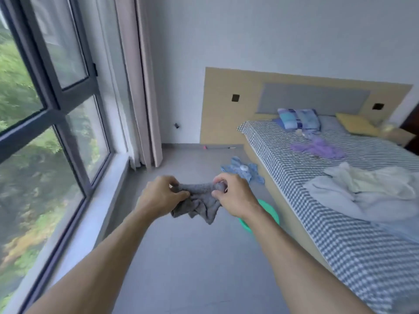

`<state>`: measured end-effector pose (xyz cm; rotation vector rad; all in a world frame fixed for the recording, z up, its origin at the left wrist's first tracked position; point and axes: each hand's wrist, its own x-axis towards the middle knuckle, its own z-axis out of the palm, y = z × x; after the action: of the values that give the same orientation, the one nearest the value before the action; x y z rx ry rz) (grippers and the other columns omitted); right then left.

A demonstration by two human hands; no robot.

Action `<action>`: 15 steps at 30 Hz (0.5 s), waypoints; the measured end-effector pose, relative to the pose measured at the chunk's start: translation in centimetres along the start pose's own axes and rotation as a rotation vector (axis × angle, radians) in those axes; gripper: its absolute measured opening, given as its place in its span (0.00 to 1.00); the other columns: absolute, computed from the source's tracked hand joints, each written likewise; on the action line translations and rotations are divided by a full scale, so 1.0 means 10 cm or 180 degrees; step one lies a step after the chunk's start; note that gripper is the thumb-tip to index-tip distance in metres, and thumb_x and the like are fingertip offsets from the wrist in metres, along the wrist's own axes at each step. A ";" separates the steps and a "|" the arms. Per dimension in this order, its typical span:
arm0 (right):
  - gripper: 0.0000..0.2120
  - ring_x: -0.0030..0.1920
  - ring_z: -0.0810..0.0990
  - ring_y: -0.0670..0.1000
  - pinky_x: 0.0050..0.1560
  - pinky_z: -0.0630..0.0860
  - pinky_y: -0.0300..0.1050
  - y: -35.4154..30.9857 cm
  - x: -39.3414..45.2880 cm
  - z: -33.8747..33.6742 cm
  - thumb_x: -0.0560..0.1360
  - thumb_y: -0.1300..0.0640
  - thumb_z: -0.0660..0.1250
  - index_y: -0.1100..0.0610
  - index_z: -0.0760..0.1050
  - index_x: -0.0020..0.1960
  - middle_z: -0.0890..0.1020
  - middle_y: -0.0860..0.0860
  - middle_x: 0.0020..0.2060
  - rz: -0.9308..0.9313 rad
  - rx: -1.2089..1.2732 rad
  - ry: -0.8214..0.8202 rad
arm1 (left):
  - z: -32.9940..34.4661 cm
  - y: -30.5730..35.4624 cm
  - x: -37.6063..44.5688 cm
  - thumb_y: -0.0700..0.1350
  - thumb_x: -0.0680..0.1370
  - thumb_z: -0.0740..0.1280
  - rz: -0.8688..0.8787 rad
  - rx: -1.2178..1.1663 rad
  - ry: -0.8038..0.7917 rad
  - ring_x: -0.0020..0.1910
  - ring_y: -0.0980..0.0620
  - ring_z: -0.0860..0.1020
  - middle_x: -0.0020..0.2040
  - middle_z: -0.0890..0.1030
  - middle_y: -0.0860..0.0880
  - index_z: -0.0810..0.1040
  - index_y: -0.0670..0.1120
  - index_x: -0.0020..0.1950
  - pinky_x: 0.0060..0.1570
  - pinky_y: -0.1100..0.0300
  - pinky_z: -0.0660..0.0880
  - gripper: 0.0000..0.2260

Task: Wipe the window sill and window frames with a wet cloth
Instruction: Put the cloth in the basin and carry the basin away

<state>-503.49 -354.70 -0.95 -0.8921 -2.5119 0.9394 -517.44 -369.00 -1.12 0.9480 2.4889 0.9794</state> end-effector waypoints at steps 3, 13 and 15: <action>0.15 0.44 0.76 0.49 0.44 0.71 0.40 0.82 0.66 0.01 0.70 0.63 0.69 0.51 0.79 0.55 0.77 0.47 0.43 0.0473 0.0300 -0.0014 | 0.75 0.12 0.91 0.52 0.72 0.72 0.0114 0.0113 -0.0374 0.45 0.47 0.79 0.43 0.82 0.49 0.78 0.51 0.44 0.44 0.56 0.76 0.07; 0.18 0.47 0.79 0.51 0.45 0.73 0.40 3.41 2.28 -0.15 0.73 0.65 0.64 0.53 0.77 0.60 0.78 0.47 0.45 0.1952 0.0953 0.0752 | 3.27 0.80 3.30 0.41 0.70 0.64 0.0335 0.0302 -0.1627 0.47 0.43 0.78 0.47 0.81 0.44 0.75 0.51 0.52 0.44 0.52 0.78 0.12; 0.19 0.49 0.79 0.52 0.49 0.75 0.43 4.09 2.54 -0.10 0.73 0.65 0.65 0.53 0.75 0.62 0.78 0.49 0.48 0.2259 0.1171 0.0980 | 3.92 0.87 3.71 0.39 0.71 0.64 0.0395 0.0361 -0.1782 0.47 0.43 0.78 0.47 0.81 0.45 0.75 0.51 0.54 0.44 0.51 0.79 0.14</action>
<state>-504.06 -313.53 -25.94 -1.6808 -1.6881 1.2818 -521.58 -319.90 -24.76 1.2254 2.0444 0.5098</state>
